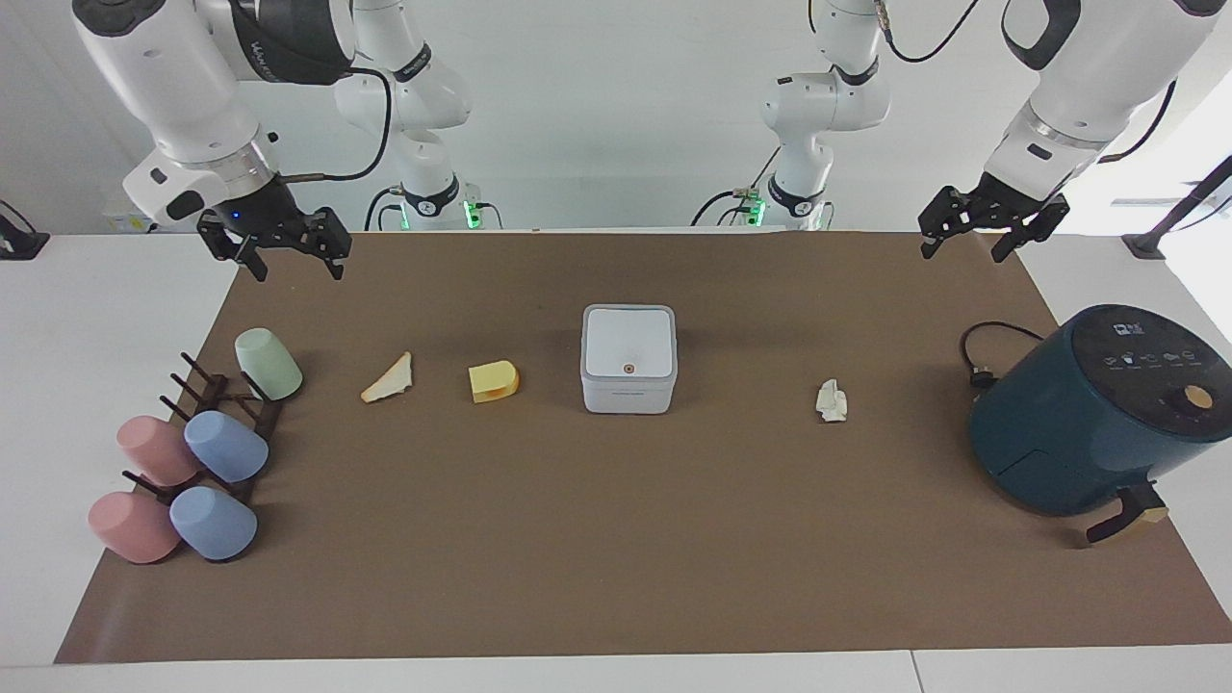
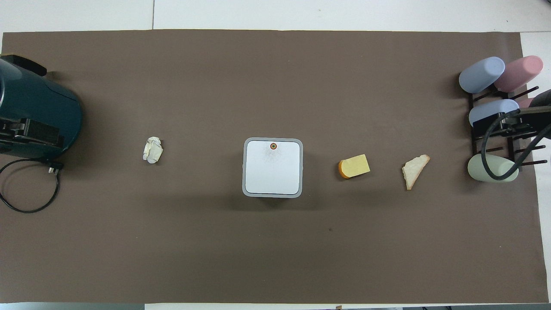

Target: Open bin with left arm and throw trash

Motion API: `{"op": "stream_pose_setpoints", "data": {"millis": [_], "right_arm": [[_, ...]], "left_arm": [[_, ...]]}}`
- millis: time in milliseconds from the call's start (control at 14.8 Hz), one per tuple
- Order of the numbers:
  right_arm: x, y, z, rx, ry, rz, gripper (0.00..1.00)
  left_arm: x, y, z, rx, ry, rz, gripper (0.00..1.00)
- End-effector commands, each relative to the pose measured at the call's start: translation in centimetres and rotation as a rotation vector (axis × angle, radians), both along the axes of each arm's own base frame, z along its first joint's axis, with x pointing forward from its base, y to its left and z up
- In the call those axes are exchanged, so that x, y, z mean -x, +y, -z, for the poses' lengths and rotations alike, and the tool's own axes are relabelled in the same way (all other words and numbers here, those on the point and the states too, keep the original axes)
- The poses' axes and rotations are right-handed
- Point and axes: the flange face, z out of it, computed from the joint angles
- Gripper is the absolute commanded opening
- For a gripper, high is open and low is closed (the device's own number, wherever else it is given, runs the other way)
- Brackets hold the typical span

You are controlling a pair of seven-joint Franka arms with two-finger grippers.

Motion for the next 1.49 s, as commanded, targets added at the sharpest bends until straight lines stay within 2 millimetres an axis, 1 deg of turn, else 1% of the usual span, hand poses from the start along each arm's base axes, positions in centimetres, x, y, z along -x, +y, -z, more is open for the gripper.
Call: {"op": "stream_pose_setpoints", "data": {"millis": [0, 203, 339, 542, 678, 746, 814, 881, 949, 1017, 1085, 1220, 1356, 1424], "right_arm": [[0.0, 0.1, -0.2, 0.000, 0.009, 0.006, 1.00], [-0.1, 0.0, -0.2, 0.000, 0.006, 0.007, 1.00], [-0.3, 0.3, 0.1, 0.000, -0.019, 0.000, 1.00], [-0.5, 1.6, 2.5, -0.001, -0.042, -0.023, 1.00], [-1.1, 1.7, 5.0, -0.003, -0.053, -0.026, 1.00], [-1.1, 1.7, 6.2, -0.003, -0.051, -0.026, 1.00], [-0.8, 1.9, 8.8, -0.003, -0.028, -0.030, 1.00], [0.1, 2.1, 11.7, -0.004, -0.008, -0.032, 1.00], [0.9, 2.0, 14.5, -0.005, 0.005, -0.015, 1.00], [2.0, 1.5, 16.4, -0.011, 0.022, 0.017, 1.00], [2.4, 1.5, 17.5, -0.019, 0.031, 0.037, 1.00], [3.6, 1.6, 20.6, -0.022, 0.042, 0.078, 1.00], [4.2, 1.7, 23.2, -0.024, 0.016, 0.078, 1.00], [4.3, 2.1, 23.9, -0.025, 0.004, 0.068, 1.00]], "left_arm": [[0.3, 0.0, 0.0, -0.017, 0.011, 0.001, 1.00], [0.4, 0.1, -0.1, -0.017, 0.010, 0.000, 1.00], [0.4, 0.1, 0.0, -0.017, 0.016, 0.004, 1.00], [0.5, -0.3, -0.2, -0.015, 0.007, 0.000, 1.00], [0.8, -2.2, 0.0, -0.014, -0.005, 0.026, 1.00], [0.7, -3.3, 0.2, -0.012, -0.023, 0.012, 0.85], [0.8, -5.7, 0.2, -0.007, -0.051, 0.005, 0.58], [1.3, -7.9, 0.7, -0.001, -0.078, 0.015, 0.13], [2.1, -10.5, 1.7, 0.011, -0.120, 0.053, 0.00], [3.0, -13.4, 2.8, 0.023, -0.151, 0.110, 0.00], [4.0, -16.4, 3.9, 0.036, -0.179, 0.164, 0.00], [5.1, -21.7, 6.3, 0.063, -0.219, 0.216, 0.00], [5.3, -25.7, 8.2, 0.116, -0.307, 0.212, 0.00], [4.9, -27.8, 9.7, 0.139, -0.332, 0.206, 0.00]]}}
